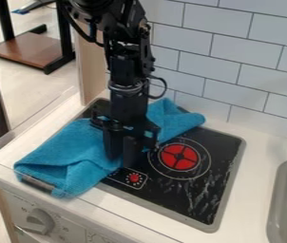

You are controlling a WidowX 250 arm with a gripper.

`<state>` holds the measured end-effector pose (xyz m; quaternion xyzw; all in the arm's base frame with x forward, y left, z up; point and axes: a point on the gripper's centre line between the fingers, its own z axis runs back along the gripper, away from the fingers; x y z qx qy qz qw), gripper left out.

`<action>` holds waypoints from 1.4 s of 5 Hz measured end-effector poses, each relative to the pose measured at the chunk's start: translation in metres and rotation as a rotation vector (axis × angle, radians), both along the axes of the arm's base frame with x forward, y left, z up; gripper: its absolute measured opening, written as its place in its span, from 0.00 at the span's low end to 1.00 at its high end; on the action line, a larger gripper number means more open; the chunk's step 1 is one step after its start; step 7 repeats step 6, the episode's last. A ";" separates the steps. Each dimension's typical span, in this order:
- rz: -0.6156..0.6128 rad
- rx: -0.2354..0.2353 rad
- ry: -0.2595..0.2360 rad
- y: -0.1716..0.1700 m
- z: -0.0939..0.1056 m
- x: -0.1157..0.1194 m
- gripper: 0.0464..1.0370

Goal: Fold the cloth left to right

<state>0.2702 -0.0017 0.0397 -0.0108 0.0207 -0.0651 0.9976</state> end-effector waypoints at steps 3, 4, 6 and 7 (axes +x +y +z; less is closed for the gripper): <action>0.001 -0.028 -0.050 0.005 0.045 -0.010 0.97; -0.002 -0.022 -0.084 0.008 0.066 -0.015 0.96; 0.018 -0.043 -0.081 0.015 0.076 -0.015 0.96; 0.018 -0.043 -0.081 0.015 0.076 -0.015 0.96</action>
